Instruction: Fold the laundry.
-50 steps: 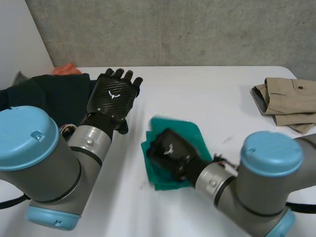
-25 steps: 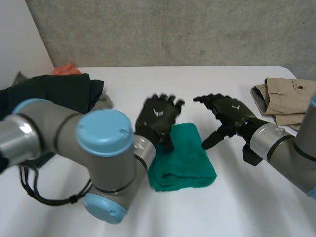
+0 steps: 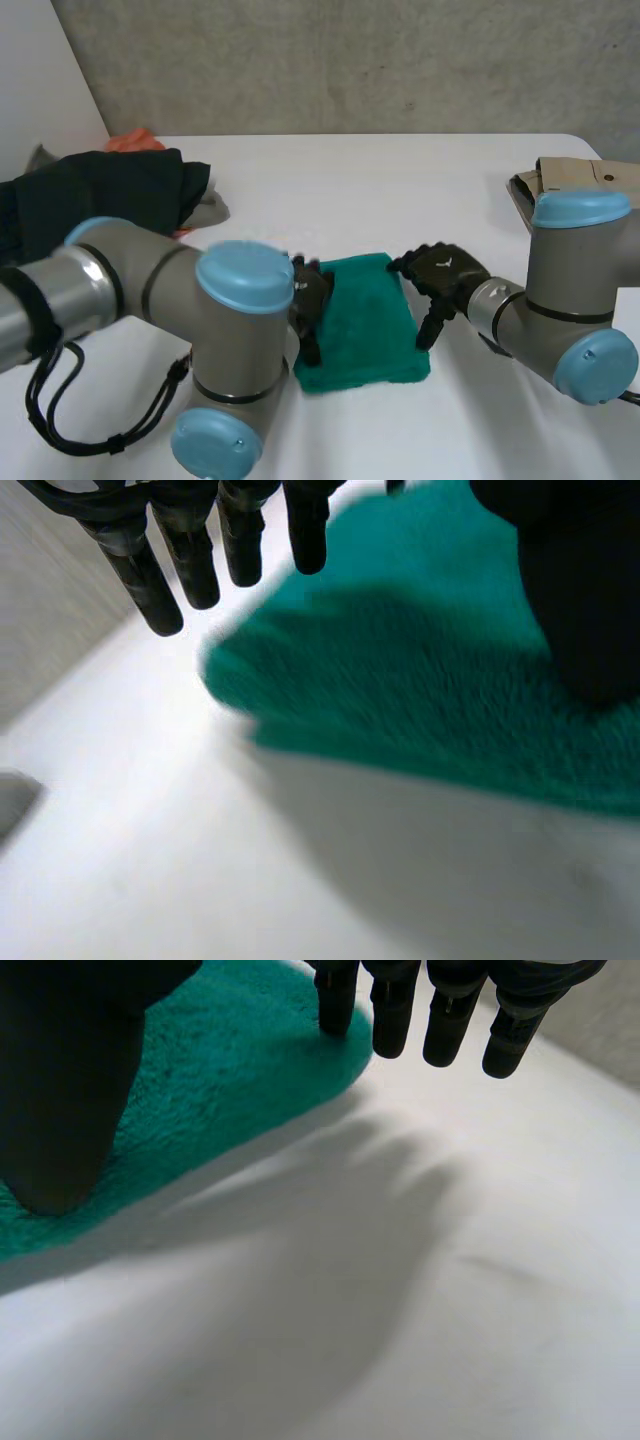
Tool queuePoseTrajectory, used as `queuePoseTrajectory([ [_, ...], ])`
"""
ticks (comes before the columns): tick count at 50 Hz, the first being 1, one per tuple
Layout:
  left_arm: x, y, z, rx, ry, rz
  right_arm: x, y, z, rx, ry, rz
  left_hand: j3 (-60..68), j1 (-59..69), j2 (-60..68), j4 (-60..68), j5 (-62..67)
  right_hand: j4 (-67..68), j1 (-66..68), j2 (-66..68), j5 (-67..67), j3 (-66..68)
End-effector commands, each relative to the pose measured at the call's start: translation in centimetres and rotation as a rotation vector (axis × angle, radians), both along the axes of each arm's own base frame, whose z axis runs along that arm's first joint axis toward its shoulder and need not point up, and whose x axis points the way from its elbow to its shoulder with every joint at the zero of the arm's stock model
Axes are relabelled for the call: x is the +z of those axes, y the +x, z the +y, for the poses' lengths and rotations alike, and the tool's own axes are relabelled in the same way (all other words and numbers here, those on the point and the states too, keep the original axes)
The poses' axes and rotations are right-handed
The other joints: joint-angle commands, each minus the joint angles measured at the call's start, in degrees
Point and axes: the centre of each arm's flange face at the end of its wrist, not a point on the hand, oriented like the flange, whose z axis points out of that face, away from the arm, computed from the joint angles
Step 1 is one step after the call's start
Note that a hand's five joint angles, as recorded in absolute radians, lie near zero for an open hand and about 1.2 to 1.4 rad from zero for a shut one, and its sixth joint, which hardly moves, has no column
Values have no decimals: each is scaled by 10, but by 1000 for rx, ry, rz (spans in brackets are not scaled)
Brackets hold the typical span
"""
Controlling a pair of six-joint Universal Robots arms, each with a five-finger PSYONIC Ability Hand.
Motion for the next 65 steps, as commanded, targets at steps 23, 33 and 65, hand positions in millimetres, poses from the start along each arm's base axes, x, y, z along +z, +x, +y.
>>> queuePoseTrajectory([
  [23, 134, 1, -16, -475, -74, 438, -22, 15, 102, 220, -252, -93, 3, 15, 6, 7, -4, -23, -26, -24, -25, -23],
  [33, 127, 0, -15, -473, -51, 434, -36, 24, 80, 225, -324, -51, -1, 11, 3, 4, -8, 139, 135, 138, 137, 138],
  [65, 130, 1, -12, -477, -55, 439, -29, 42, 39, 200, -355, -83, -1, 11, 3, 4, -8, 307, 304, 307, 305, 307],
])
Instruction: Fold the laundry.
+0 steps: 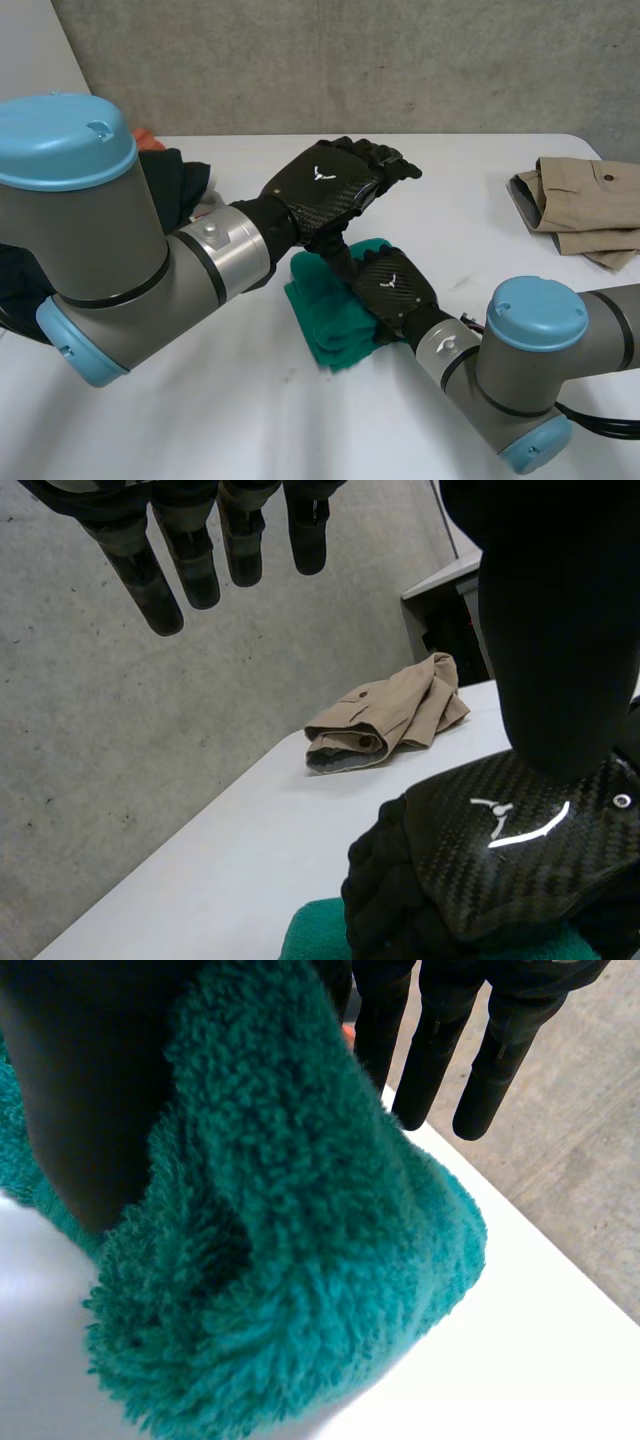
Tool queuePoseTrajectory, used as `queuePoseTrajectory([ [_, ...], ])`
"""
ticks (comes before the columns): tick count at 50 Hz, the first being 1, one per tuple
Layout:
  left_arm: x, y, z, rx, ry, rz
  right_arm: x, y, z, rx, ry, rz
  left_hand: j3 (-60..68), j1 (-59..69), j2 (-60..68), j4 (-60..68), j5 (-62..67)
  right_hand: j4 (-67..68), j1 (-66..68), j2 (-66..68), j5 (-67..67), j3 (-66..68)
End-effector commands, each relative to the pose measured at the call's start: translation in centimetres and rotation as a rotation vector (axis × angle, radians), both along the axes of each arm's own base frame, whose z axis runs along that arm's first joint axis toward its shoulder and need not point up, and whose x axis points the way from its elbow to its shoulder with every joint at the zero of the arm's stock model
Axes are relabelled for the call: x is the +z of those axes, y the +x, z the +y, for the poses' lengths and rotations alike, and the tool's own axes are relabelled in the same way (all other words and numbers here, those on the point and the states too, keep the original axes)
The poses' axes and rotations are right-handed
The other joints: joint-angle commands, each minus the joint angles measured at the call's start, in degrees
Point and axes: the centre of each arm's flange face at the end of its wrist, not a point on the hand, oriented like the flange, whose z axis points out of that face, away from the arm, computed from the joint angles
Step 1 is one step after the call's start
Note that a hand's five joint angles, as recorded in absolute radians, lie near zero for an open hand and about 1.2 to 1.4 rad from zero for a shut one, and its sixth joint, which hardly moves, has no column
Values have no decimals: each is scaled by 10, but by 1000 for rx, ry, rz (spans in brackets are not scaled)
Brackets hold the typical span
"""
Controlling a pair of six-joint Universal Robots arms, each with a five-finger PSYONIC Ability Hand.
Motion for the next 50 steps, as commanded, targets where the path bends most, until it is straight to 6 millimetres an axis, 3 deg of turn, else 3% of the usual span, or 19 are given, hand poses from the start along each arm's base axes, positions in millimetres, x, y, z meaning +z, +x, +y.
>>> queuePoseTrajectory([
  [1, -2, 0, 0, 0, 4, -3, -1, -2, -7, -11, -9, 8, -1, 11, 3, 4, -6, 180, 170, 178, 194, 178],
  [2, -1, 0, 0, 2, 3, -2, 0, -2, -8, -14, -13, 6, -1, 11, 3, 4, -6, 246, 235, 243, 260, 244],
  [3, -1, 0, 0, 2, 3, -2, 4, -2, -10, -18, -24, -1, -1, 11, 3, 4, -6, 436, 426, 434, 450, 434],
  [4, -1, 0, 0, 2, 2, -1, 5, -2, -11, -20, -26, -5, -1, 11, 3, 4, -6, 494, 484, 492, 508, 492],
  [9, 5, -1, -1, 2, -12, 10, 35, -2, -28, -40, -119, -56, -2, 10, 1, 2, -8, 495, 484, 492, 509, 493],
  [10, 6, -1, -1, 0, -15, 13, 51, -4, -40, -57, -164, -94, -4, 8, -1, 0, -10, 495, 484, 492, 509, 493],
  [13, 14, -1, 0, -1, -43, 34, 75, -10, -64, -93, -247, -144, -4, 8, -1, 0, -10, 495, 484, 492, 509, 493],
  [14, 18, -1, 1, -3, -56, 44, 93, -19, -87, -130, -315, -192, -4, 8, -1, 0, -10, 495, 484, 492, 509, 493],
  [16, 29, -1, 2, -1, -88, 75, 104, -23, -100, -146, -350, -224, -4, 8, -1, 0, -10, 495, 484, 492, 509, 493],
  [17, 32, -1, 2, -3, -94, 86, 119, -31, -117, -163, -398, -269, -4, 8, -1, 0, -10, 495, 484, 492, 509, 493],
  [20, 41, 1, 1, 1, -92, 130, 140, -49, -146, -193, -456, -335, -4, 8, -1, 0, -10, 495, 484, 492, 509, 493],
  [21, 43, 1, 1, 1, -87, 140, 149, -65, -166, -214, -482, -375, -2, 10, 1, 2, -8, 495, 484, 492, 509, 493],
  [26, 46, 2, 4, -3, -66, 165, 163, -118, -220, -235, -544, -468, 1, 13, 4, 6, -5, 495, 484, 492, 509, 493],
  [28, 46, 2, 5, -4, -65, 164, 158, -149, -245, -240, -558, -477, 1, 13, 4, 6, -5, 495, 484, 492, 509, 493],
  [31, 43, 2, 5, -5, -57, 158, 142, -183, -268, -257, -550, -474, 1, 13, 4, 6, -5, 495, 484, 492, 509, 493],
  [32, 42, 2, 6, -5, -55, 157, 130, -203, -280, -266, -547, -466, 1, 13, 4, 6, -5, 495, 484, 492, 509, 493],
  [39, 35, 1, 8, -12, -39, 144, 62, -276, -312, -272, -547, -396, 1, 13, 4, 6, -5, 495, 484, 492, 509, 493],
  [45, 32, -1, 10, -16, -31, 139, -4, -300, -315, -281, -435, -378, 3, 15, 6, 7, -3, 495, 484, 492, 509, 493],
  [50, 33, -2, 11, -21, -32, 140, -21, -311, -310, -307, -399, -371, 3, 15, 6, 7, -3, 495, 484, 492, 509, 493],
])
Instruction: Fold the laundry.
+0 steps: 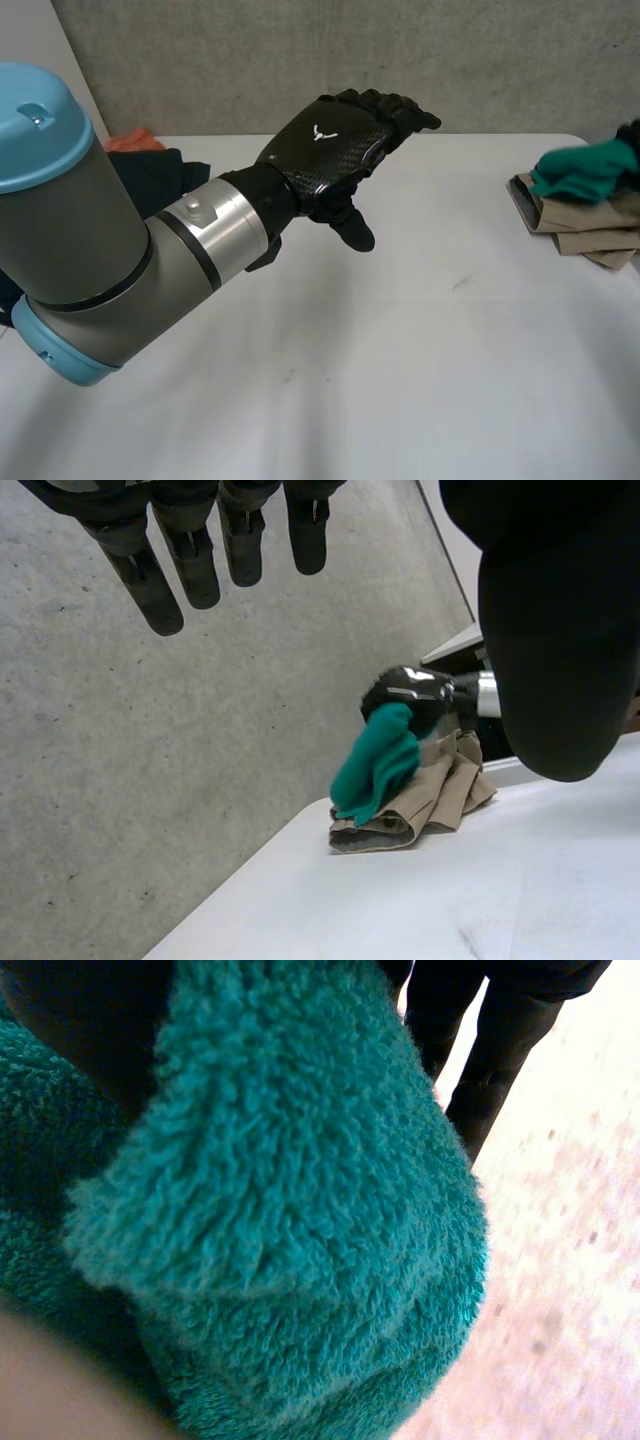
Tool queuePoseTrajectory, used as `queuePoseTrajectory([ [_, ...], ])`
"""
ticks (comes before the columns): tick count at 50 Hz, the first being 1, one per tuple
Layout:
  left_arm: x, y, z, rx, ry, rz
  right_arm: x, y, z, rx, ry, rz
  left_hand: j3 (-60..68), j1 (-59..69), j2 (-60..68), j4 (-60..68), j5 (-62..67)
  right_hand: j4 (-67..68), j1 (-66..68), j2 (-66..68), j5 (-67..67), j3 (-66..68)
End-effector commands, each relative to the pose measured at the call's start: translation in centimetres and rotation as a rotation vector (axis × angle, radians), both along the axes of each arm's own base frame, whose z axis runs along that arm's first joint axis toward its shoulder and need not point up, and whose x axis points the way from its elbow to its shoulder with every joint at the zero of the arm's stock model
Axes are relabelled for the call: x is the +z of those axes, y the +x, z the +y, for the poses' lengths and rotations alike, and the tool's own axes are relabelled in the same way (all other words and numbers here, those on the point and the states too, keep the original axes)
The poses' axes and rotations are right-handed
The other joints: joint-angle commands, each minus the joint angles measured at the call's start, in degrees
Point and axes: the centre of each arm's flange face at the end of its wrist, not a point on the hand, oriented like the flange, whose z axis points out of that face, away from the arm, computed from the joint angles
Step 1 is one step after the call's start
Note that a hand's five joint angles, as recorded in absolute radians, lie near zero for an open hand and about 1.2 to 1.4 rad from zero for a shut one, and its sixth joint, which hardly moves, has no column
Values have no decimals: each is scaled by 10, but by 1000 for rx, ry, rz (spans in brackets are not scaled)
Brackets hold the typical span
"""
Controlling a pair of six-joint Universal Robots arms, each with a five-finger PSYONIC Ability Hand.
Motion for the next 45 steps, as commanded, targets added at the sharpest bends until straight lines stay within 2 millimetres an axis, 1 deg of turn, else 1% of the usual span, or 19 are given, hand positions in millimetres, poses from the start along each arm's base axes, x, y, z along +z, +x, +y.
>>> queuePoseTrajectory([
  [1, 0, -1, 2, -6, 0, 0, -34, -14, 7, -19, 70, -6, 3, 15, 6, 7, -3, 116, 198, 136, 163, 126],
  [6, 1, -4, 6, -18, -2, 1, -23, -27, 8, -45, 65, -5, 3, 15, 6, 7, -3, 116, 198, 136, 163, 126],
  [7, 1, -4, 7, -20, -2, 1, -19, -28, 10, -50, 71, -7, 4, 16, 8, 9, -1, 48, 130, 69, 95, 58],
  [9, 1, -5, 8, -21, -2, 1, -17, -27, 15, -52, 101, -17, 4, 16, 8, 9, -1, -232, -150, -211, -185, -222],
  [10, 1, -5, 8, -21, -2, 1, -12, -26, 20, -62, 135, -30, 4, 16, 8, 9, -1, -577, -494, -556, -530, -566],
  [13, 1, -5, 9, -23, -2, 3, -1, -29, 30, -82, 193, -37, 3, 15, 6, 7, -3, -584, -502, -564, -537, -574],
  [20, 5, -6, 13, -30, -6, 9, 28, -68, 61, -242, 336, 44, 4, 16, 8, 9, -1, -584, -502, -564, -537, -574],
  [26, 7, -7, 17, -38, -11, 13, 64, -131, 88, -559, 400, 229, 3, 15, 6, 7, -3, -584, -502, -564, -537, -574],
  [28, 11, -6, 19, -38, -17, 19, 72, -145, 92, -646, 402, 280, 3, 15, 6, 7, -3, -584, -502, -564, -537, -574],
  [29, 12, -5, 19, -37, -21, 22, 86, -161, 95, -758, 377, 336, 3, 15, 6, 7, -3, -584, -502, -564, -537, -574],
  [34, 22, -1, 18, -22, -40, 42, 125, -173, 96, -978, 283, 386, 3, 15, 6, 7, -3, -584, -502, -564, -537, -574],
  [35, 27, 1, 16, 2, -50, 52, 130, -171, 94, -989, 254, 383, 3, 15, 6, 7, -3, -584, -502, -564, -537, -574],
  [38, 35, 8, 7, 83, -66, 72, 162, -128, 86, -927, 80, 370, 3, 15, 6, 7, -3, -584, -502, -564, -537, -574],
  [39, 40, 16, -4, 164, -76, 84, 170, -111, 87, -893, 39, 358, 3, 15, 6, 7, -3, -584, -502, -564, -537, -574],
  [40, 43, 21, -11, 210, -80, 90, 187, -77, 89, -818, -47, 330, 3, 15, 6, 7, -3, -584, -502, -564, -537, -574],
  [42, 47, 33, -26, 306, -90, 103, 196, -46, 95, -731, -109, 303, 3, 15, 6, 7, -3, -584, -502, -564, -537, -574],
  [43, 51, 47, -43, 405, -101, 112, 198, -30, 99, -681, -130, 291, 1, 13, 4, 6, -5, -584, -502, -564, -537, -574],
  [44, 53, 55, -51, 453, -105, 116, 199, -2, 108, -581, -154, 271, -1, 11, 3, 4, -6, -584, -502, -564, -537, -574],
  [45, 53, 63, -60, 504, -112, 117, 197, 12, 113, -529, -159, 263, -2, 10, 1, 2, -8, -584, -502, -564, -537, -574],
])
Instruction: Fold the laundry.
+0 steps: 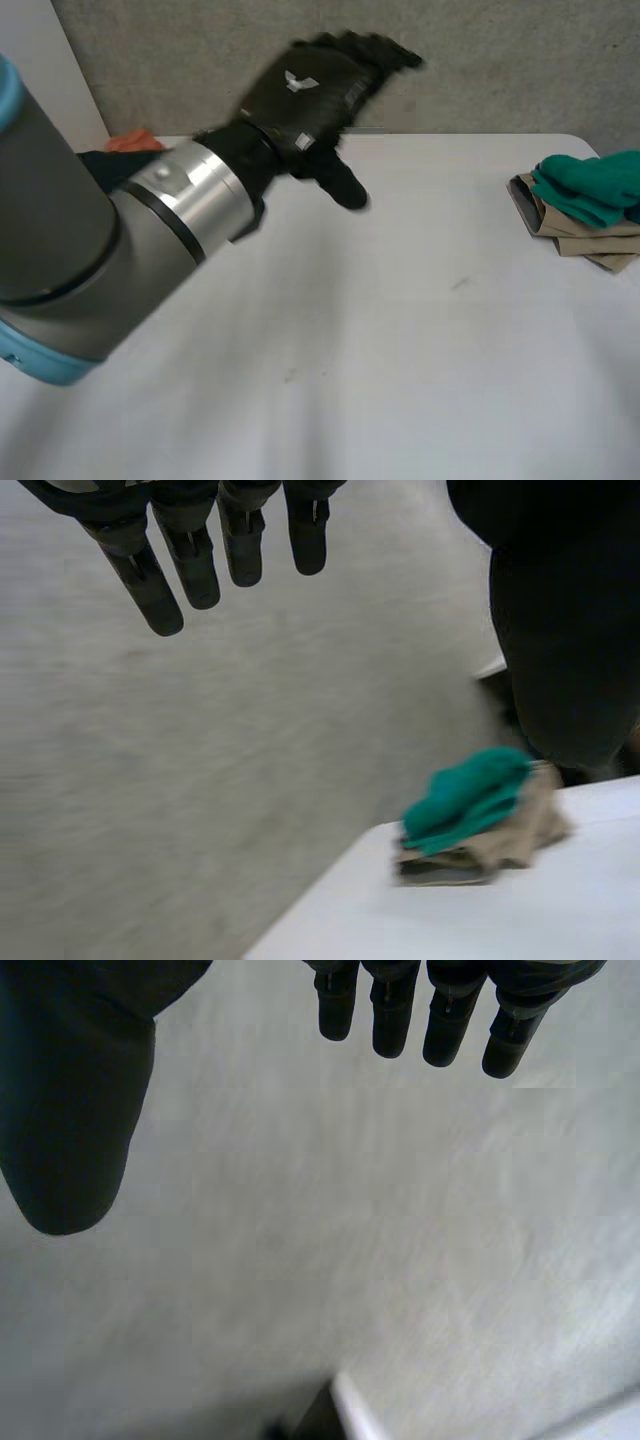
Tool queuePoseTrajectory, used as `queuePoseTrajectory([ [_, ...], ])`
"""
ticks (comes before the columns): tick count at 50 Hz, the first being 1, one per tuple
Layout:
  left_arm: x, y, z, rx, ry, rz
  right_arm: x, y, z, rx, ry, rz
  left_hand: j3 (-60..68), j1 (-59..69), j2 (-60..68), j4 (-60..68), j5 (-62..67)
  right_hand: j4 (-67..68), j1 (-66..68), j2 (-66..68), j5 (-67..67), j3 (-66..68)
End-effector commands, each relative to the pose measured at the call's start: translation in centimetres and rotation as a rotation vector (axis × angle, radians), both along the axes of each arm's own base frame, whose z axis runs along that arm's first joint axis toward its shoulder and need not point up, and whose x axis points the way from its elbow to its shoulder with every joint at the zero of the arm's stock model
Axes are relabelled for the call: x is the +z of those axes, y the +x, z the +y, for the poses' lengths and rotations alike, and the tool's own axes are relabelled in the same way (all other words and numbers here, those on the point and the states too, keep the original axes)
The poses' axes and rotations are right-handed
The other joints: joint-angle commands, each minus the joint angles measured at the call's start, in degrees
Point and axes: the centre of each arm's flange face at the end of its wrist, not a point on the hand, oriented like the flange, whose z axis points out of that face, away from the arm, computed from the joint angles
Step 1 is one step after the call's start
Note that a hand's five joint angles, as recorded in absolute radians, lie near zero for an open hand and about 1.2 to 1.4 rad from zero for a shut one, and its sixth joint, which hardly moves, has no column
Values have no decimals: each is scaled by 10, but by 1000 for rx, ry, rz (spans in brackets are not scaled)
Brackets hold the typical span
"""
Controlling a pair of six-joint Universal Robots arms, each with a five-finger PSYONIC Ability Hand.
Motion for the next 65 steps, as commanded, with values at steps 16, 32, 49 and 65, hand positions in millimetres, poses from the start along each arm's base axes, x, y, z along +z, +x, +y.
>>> queuePoseTrajectory([
  [16, -112, 202, -230, 825, -78, -440, -74, 295, 148, 955, 198, -128, 4, 16, 8, 9, -1, -23, -32, -24, -25, -23],
  [32, -181, 213, -261, 746, -83, -580, -113, 289, 159, 878, 400, -72, 679, 691, 682, 683, 673, -23, -32, -24, -25, -23],
  [49, -25, 79, -140, 437, -147, -29, -105, 271, 152, 782, 376, -89, 679, 691, 682, 683, 673, -23, -32, -24, -25, -23],
  [65, -126, -41, -49, 41, 211, 1, -93, 267, 151, 733, 345, -142, 627, 639, 631, 632, 622, -23, -32, -24, -25, -23],
])
